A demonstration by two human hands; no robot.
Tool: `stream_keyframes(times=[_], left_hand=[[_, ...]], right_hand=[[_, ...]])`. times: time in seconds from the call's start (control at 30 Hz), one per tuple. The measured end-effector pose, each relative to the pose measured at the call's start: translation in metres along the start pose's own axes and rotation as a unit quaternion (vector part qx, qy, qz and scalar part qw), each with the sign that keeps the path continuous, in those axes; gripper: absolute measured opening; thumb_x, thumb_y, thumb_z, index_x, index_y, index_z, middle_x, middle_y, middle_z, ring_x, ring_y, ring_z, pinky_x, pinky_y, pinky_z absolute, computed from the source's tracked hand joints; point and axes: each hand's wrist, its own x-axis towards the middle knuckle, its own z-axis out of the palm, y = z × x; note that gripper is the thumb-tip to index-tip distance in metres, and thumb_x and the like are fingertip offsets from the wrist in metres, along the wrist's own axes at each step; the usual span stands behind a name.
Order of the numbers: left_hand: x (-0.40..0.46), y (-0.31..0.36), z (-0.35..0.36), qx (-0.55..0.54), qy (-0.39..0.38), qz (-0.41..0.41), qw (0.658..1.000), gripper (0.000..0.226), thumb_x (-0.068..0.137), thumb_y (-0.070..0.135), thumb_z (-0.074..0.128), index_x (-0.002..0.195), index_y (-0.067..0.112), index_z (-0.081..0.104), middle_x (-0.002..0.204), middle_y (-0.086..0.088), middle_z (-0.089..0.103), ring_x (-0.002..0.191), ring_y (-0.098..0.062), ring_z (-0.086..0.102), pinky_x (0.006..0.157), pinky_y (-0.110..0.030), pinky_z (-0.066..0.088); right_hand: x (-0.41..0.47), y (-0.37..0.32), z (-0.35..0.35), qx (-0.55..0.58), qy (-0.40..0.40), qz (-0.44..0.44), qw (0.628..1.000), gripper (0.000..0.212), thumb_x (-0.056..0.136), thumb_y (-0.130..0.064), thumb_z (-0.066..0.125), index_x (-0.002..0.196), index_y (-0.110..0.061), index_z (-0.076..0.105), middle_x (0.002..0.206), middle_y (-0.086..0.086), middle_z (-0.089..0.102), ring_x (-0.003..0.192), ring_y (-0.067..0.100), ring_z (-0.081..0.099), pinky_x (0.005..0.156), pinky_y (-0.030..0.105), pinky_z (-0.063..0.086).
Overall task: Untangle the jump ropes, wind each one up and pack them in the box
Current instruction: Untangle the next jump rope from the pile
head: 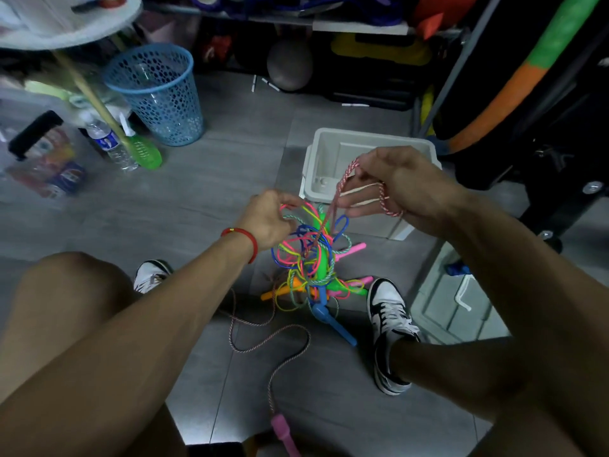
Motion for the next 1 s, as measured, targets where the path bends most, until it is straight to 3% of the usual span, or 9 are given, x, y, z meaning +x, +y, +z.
stream_keyframes(times=[0.1, 0.2, 0.3, 0.4, 0.53, 0.63, 0.73, 0.83, 1.0], left_hand=[[-0.003, -0.001, 0.009, 0.050, -0.007, 0.071, 0.996, 0.050, 0.076, 0.023, 0.082, 0.124, 0.025, 0.068, 0.117, -0.004, 0.062, 0.112, -0.021, 0.059, 0.104, -0.025, 0.042], [-0.006, -0.003, 0.023, 0.029, -0.007, 0.114, 0.993, 0.038, 0.073, 0.041, 0.085, 0.109, 0.036, 0.074, 0.099, 0.002, 0.052, 0.103, -0.015, 0.055, 0.097, -0.027, 0.045], [-0.004, 0.002, 0.031, -0.041, 0.016, 0.157, 0.987, 0.012, 0.081, 0.032, 0.080, 0.093, 0.030, 0.080, 0.090, 0.009, 0.053, 0.094, -0.011, 0.055, 0.091, -0.030, 0.048], [0.003, 0.004, 0.031, -0.034, 0.021, 0.168, 0.985, 0.005, 0.086, 0.025, 0.076, 0.087, 0.021, 0.080, 0.103, 0.003, 0.048, 0.104, -0.015, 0.052, 0.097, -0.028, 0.042], [0.006, 0.016, 0.025, -0.030, 0.087, 0.163, 0.982, 0.010, 0.085, 0.026, 0.075, 0.078, 0.019, 0.075, 0.106, 0.002, 0.057, 0.106, -0.024, 0.055, 0.098, -0.027, 0.039], [0.008, 0.025, 0.020, -0.159, 0.062, 0.099, 0.980, 0.020, 0.082, 0.041, 0.064, 0.073, 0.023, 0.067, 0.077, -0.004, 0.073, 0.075, -0.027, 0.070, 0.075, -0.041, 0.059], [0.005, 0.033, 0.015, -0.222, 0.069, 0.057, 0.971, 0.024, 0.086, 0.041, 0.066, 0.072, 0.021, 0.067, 0.073, -0.009, 0.073, 0.064, -0.027, 0.071, 0.069, -0.048, 0.062], [0.001, 0.044, 0.012, -0.318, 0.066, 0.023, 0.946, 0.027, 0.097, 0.021, 0.063, 0.072, 0.012, 0.063, 0.072, -0.011, 0.072, 0.056, -0.025, 0.066, 0.070, -0.047, 0.062], [-0.001, 0.037, -0.002, -0.336, 0.083, 0.028, 0.938, 0.028, 0.099, 0.028, 0.056, 0.074, 0.014, 0.056, 0.065, -0.004, 0.062, 0.058, -0.022, 0.057, 0.070, -0.054, 0.058]], right_hand=[[0.001, -0.003, -0.001, 0.025, 0.042, -0.012, 0.999, 0.025, 0.105, -0.011, 0.047, 0.083, -0.004, 0.056, 0.092, 0.024, 0.057, 0.092, 0.048, 0.070, 0.081, 0.051, 0.061], [0.001, -0.004, -0.001, -0.012, 0.033, -0.043, 0.998, 0.028, 0.105, -0.016, 0.048, 0.080, -0.005, 0.057, 0.088, 0.022, 0.064, 0.076, 0.034, 0.069, 0.069, 0.039, 0.057], [0.000, -0.008, 0.003, 0.022, 0.030, -0.055, 0.998, 0.031, 0.106, -0.020, 0.045, 0.080, -0.008, 0.055, 0.084, 0.017, 0.066, 0.074, 0.031, 0.069, 0.059, 0.032, 0.053], [0.007, -0.008, -0.010, 0.022, 0.094, -0.034, 0.995, 0.032, 0.107, -0.025, 0.044, 0.082, -0.010, 0.058, 0.083, 0.014, 0.071, 0.070, 0.029, 0.071, 0.056, 0.029, 0.052], [0.024, 0.009, -0.043, -0.260, 0.236, 0.032, 0.936, 0.043, 0.100, -0.045, 0.053, 0.106, -0.004, 0.066, 0.093, 0.013, 0.072, 0.079, 0.028, 0.070, 0.069, 0.035, 0.053], [0.020, 0.024, -0.031, -0.489, 0.186, 0.110, 0.845, 0.092, 0.089, -0.057, 0.063, 0.152, -0.003, 0.025, 0.148, 0.029, 0.040, 0.134, 0.043, 0.043, 0.112, 0.048, 0.038], [0.012, 0.048, 0.009, -0.528, 0.066, 0.148, 0.834, 0.125, 0.081, -0.062, 0.070, 0.157, -0.014, -0.017, 0.164, 0.026, -0.004, 0.149, 0.046, 0.013, 0.121, 0.049, 0.023], [0.021, 0.081, 0.030, -0.461, -0.001, 0.123, 0.879, 0.122, 0.073, -0.065, 0.076, 0.160, -0.022, 0.001, 0.160, 0.017, 0.022, 0.145, 0.036, 0.032, 0.113, 0.035, 0.033], [0.039, 0.097, 0.009, -0.424, -0.012, -0.042, 0.905, 0.048, 0.080, -0.049, 0.079, 0.120, -0.028, 0.064, 0.110, 0.001, 0.067, 0.101, 0.013, 0.062, 0.090, 0.028, 0.045]])
